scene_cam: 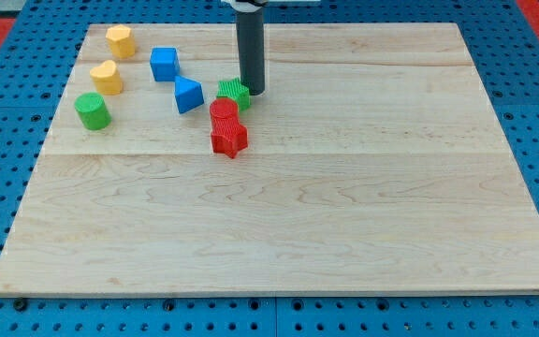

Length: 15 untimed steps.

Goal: Push red star to the bottom center

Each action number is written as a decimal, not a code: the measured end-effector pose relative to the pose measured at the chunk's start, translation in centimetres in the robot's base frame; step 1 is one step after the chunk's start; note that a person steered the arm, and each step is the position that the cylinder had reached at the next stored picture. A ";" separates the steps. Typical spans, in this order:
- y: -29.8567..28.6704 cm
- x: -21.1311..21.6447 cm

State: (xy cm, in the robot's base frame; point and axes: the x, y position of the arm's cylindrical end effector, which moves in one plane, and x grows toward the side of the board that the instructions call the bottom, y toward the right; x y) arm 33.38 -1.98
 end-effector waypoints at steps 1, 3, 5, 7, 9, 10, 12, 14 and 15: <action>1.8 0.2; 3.1 12.7; -10.5 10.5; -2.6 6.2; 0.2 15.5; 1.4 16.1; 5.9 16.7; 3.8 19.5; 3.7 19.5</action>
State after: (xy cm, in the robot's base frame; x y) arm 52.86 1.70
